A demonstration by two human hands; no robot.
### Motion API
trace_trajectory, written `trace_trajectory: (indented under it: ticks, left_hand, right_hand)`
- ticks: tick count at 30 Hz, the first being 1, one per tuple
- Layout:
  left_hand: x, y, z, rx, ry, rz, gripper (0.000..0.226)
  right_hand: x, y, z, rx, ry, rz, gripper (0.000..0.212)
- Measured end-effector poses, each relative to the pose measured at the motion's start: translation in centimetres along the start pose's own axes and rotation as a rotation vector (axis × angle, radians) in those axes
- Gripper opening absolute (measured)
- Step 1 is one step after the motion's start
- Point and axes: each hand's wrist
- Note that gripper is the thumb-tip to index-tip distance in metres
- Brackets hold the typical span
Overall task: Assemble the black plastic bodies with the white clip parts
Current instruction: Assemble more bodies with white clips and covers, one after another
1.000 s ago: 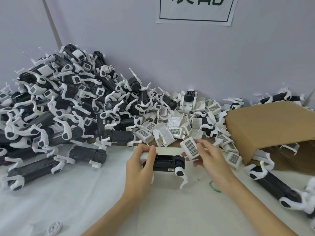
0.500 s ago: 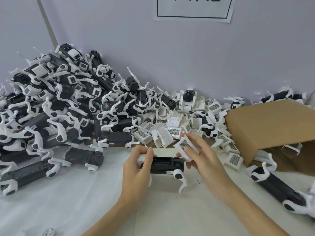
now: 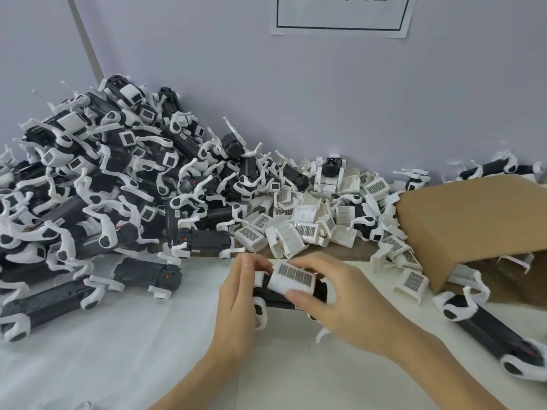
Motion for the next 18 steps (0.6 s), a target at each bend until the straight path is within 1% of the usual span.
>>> trace_trajectory:
  ticks: [3,7,8,10,12,13,14,15,16,17,18]
  left_hand:
    - [0.1,-0.1,-0.1,-0.001,-0.007,0.058,0.045]
    - [-0.1,-0.1,-0.3,0.004,-0.001,0.125,0.038]
    - [-0.2,-0.1,-0.3,0.004,0.034,0.114,0.033]
    - [-0.5,0.0,-0.1,0.008,0.133,0.043,0.026]
    - [-0.6,0.1,0.0,0.044,0.157,0.009,0.032]
    - [-0.7,0.1,0.0,0.067,0.152,0.029,0.037]
    - [-0.6,0.1,0.0,0.085,0.144,0.056,0.037]
    - [-0.6,0.1,0.0,0.093,0.132,0.075,0.032]
    - [-0.5,0.1,0.1,0.093,0.112,0.087,0.023]
    - [-0.4,0.1,0.0,0.092,0.086,0.093,0.015]
    - [-0.3,0.0,-0.1,0.089,0.057,0.102,0.012]
  right_hand:
    - [-0.5,-0.2,0.0,-0.005,-0.183,0.048,0.048]
    - [-0.3,-0.7,-0.2,-0.039,-0.211,0.083,0.049]
    - [-0.3,-0.8,-0.2,-0.051,-0.232,0.082,0.049]
    - [-0.4,-1.0,-0.2,-0.061,-0.277,0.050,0.048]
    - [-0.7,-1.3,-0.1,-0.058,-0.309,-0.005,0.046]
    - [-0.9,-1.6,0.0,-0.049,-0.308,-0.026,0.045]
    - [-1.0,-1.9,0.0,-0.044,-0.300,-0.042,0.042]
    - [-1.1,-2.2,0.0,-0.042,-0.258,-0.038,0.039]
    - [-1.1,-2.5,0.0,-0.070,-0.161,-0.014,0.032]
    - [-1.0,-2.6,0.2,-0.117,-0.003,0.003,0.026]
    - [-0.7,-2.8,0.3,-0.153,0.125,0.010,0.022]
Point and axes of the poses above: each hand's wrist, its own y-axis towards the middle knuckle, its own x-axis out of the back of the hand, z = x × y, and after that the axes turned 3 degrees about -x, right-handed
